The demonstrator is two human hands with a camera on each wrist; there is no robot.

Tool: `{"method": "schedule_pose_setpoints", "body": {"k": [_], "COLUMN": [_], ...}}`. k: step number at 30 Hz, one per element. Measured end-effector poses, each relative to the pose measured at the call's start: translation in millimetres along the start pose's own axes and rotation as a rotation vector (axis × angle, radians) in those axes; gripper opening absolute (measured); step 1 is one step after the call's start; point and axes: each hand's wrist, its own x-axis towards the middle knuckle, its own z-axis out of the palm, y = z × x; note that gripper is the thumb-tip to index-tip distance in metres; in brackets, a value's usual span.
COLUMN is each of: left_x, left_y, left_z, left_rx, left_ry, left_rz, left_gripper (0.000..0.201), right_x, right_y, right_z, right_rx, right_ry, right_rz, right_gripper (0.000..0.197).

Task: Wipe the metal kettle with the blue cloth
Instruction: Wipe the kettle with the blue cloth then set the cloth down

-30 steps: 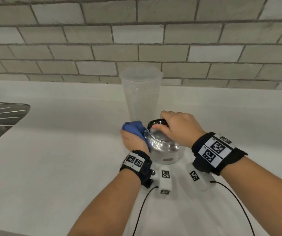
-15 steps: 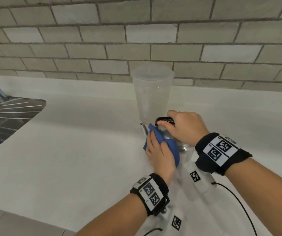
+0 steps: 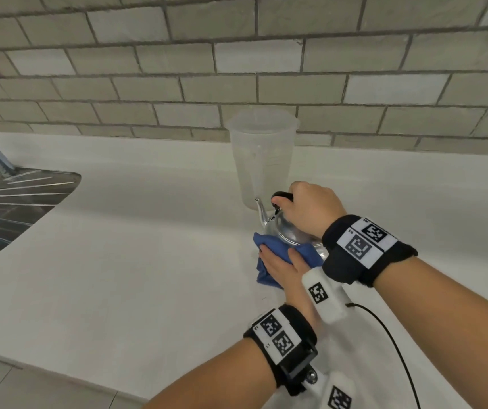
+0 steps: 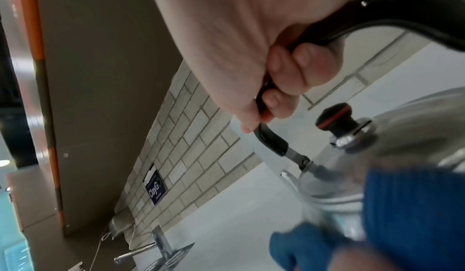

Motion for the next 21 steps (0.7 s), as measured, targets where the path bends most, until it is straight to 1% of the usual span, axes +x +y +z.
{"method": "schedule_pose_setpoints", "body": {"k": [1,2,4,5,6,8,9,11,13,14,15,16,17,18,19,20,21], "left_x": [-6,-10,-6,-4,-1,8,15,30,52,63,71,75,75,75,77,78,78], "left_y": [0,1,8,15,24,46,58,79,92,95,98,103,108,112,114,113,109], "left_z": [-7,-16,-38,-50,-61,-84,-94,-111,-130,-140,-149,-157,-162,-161,-156,-149,-137], "left_rx": [-0.065,-0.1,-0.163,-0.215,-0.231,-0.332,-0.381,-0.396,-0.095,0.123,0.305,0.435,0.543,0.632,0.725,0.856,1.046], "left_ry": [-0.101,-0.166,-0.187,-0.21,-0.246,-0.29,-0.311,-0.314,-0.244,-0.199,-0.124,-0.092,-0.104,-0.161,-0.26,-0.395,-0.542], "left_rz": [-0.042,-0.051,-0.084,-0.109,-0.107,-0.1,-0.122,-0.149,-0.109,-0.041,0.026,0.09,0.183,0.292,0.379,0.425,0.417], "left_gripper": [0.054,0.053,0.046,0.039,0.032,0.018,0.02,0.029,0.024,0.024,0.036,0.047,0.051,0.05,0.048,0.047,0.048], "right_x": [1,2,2,2,1,0,-1,-2,-3,-3,-3,-3,-3,-3,-3,-3,-3], "right_y": [1,2,4,5,5,4,5,5,5,5,5,5,5,4,4,4,4], "right_z": [-2,-5,-10,-12,-13,-14,-14,-15,-16,-15,-15,-15,-14,-14,-14,-13,-13], "right_rx": [0.025,0.043,0.061,0.068,0.075,0.086,0.088,0.087,0.089,0.091,0.093,0.093,0.09,0.084,0.079,0.078,0.077], "right_ry": [-0.018,-0.035,-0.061,-0.07,-0.075,-0.081,-0.081,-0.08,-0.078,-0.078,-0.08,-0.081,-0.082,-0.082,-0.079,-0.076,-0.071], "right_rz": [0.018,0.026,0.024,0.019,0.013,0.002,-0.001,-0.01,-0.016,-0.018,-0.018,-0.017,-0.016,-0.017,-0.019,-0.019,-0.019], "right_gripper": [0.04,0.04,0.04,0.04,0.04,0.04,0.04,0.04,0.04,0.04,0.04,0.04,0.04,0.04,0.039,0.039,0.039]}}
